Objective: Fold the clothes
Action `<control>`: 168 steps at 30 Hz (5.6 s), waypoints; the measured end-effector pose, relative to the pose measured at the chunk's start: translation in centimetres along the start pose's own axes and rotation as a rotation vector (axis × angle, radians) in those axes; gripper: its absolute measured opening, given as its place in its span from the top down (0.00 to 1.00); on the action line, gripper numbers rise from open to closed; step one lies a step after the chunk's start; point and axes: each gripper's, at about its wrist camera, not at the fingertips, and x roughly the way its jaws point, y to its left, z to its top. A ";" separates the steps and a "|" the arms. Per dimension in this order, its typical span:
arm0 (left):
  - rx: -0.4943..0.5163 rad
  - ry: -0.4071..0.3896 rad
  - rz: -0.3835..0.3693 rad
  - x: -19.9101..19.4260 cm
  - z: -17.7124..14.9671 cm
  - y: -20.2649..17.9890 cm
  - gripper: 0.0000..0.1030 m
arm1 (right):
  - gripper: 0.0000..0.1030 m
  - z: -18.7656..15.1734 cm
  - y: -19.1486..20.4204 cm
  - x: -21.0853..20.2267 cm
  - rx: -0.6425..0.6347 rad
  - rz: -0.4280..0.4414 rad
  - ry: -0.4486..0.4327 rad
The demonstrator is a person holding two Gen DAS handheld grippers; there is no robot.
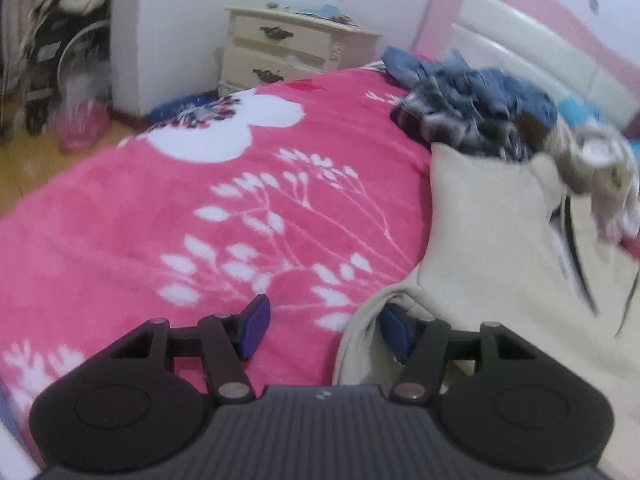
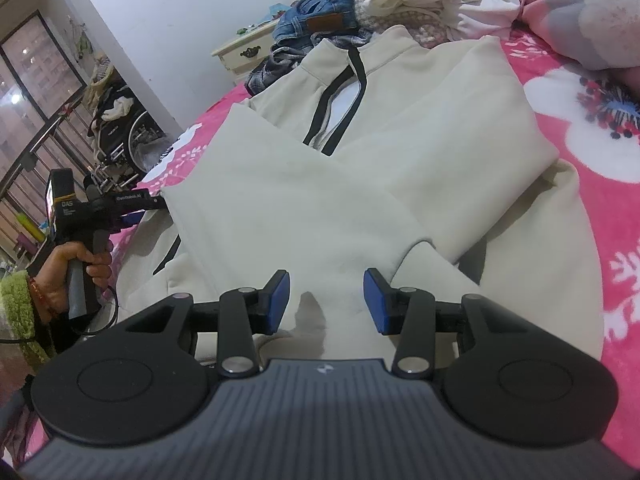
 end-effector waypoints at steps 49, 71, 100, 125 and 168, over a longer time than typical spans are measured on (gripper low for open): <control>0.104 -0.142 0.054 -1.4 -1.2 -7.3 0.41 | 0.61 0.1 0.2 -0.3 -0.024 -0.009 -0.019; -0.054 -0.131 -0.051 -0.1 -3.7 -7.0 0.41 | 0.66 13.3 7.1 5.3 -0.287 0.042 -0.041; 0.013 -0.205 -0.054 -0.1 -5.9 -7.6 0.38 | 0.85 24.9 6.0 22.9 0.033 0.156 -0.045; 0.193 0.138 -0.019 -10.4 -11.4 -7.4 0.36 | 0.85 1.3 -0.6 0.3 -0.034 -0.098 0.131; 0.329 0.109 -0.156 -18.5 -15.2 -9.9 0.22 | 0.44 -1.0 -2.5 -7.0 0.162 -0.042 -0.251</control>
